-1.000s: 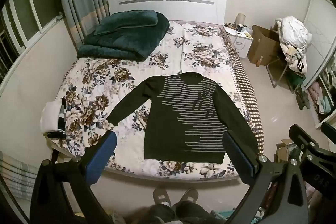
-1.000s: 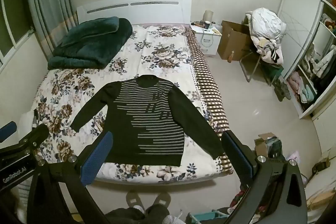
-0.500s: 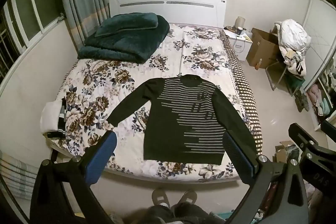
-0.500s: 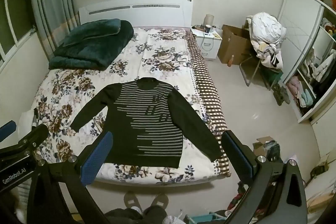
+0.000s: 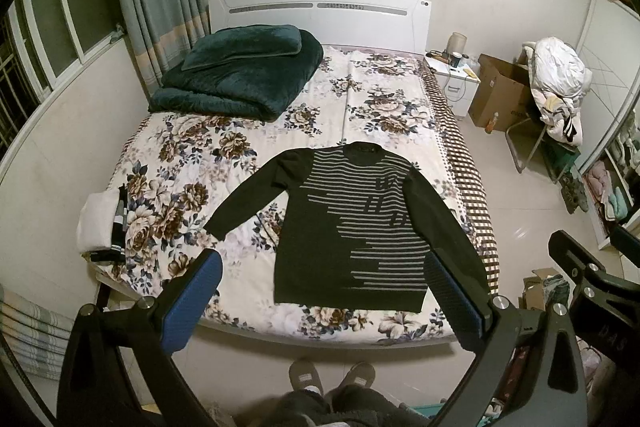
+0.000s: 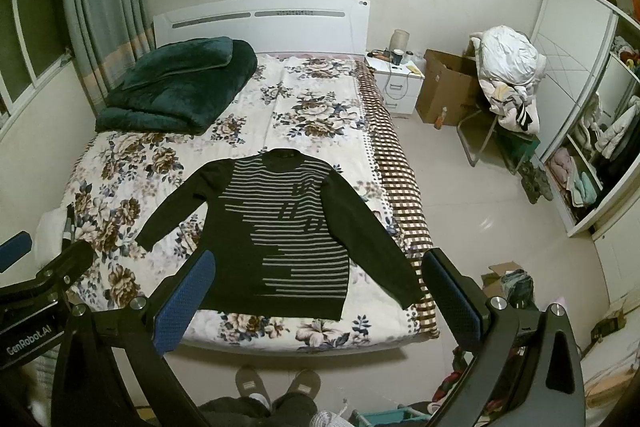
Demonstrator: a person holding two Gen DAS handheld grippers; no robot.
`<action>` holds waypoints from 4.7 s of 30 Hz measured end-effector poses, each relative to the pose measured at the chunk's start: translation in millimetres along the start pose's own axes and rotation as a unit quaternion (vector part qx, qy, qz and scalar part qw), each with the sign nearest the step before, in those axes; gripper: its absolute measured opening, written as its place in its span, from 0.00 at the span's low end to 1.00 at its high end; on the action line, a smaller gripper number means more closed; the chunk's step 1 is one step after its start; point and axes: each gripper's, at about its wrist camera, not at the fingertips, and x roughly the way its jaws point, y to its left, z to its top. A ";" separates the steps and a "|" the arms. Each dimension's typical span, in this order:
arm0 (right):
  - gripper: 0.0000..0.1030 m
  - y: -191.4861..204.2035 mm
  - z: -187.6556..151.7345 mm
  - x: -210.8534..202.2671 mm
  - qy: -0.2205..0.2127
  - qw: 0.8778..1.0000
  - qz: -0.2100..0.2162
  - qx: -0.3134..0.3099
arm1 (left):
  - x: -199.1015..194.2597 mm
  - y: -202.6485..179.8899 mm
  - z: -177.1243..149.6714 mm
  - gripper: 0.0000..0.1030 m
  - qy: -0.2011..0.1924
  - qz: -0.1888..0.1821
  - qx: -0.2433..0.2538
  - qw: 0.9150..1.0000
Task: Fold small clothes
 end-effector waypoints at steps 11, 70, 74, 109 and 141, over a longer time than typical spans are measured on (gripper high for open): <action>1.00 0.3 -1.3 -2.4 -0.002 1.000 0.000 -0.001 | -0.2 0.0 -0.3 1.00 -0.002 -0.001 -0.001 1.000; 1.00 11.4 26.5 15.1 0.013 0.999 0.004 0.040 | 37.8 16.2 55.0 1.00 -0.017 0.031 0.007 0.999; 1.00 -4.8 15.0 82.2 0.037 0.995 -0.015 0.088 | 83.2 16.5 47.8 1.00 -0.030 0.034 0.024 0.999; 0.81 -401.0 -348.5 686.0 0.282 0.789 -0.074 0.541 | 635.3 -102.2 -62.9 1.00 0.208 0.153 0.049 0.965; 0.45 -398.6 -379.5 683.3 0.145 0.658 0.002 0.739 | 660.9 -103.0 -81.2 1.00 0.226 0.118 0.071 0.964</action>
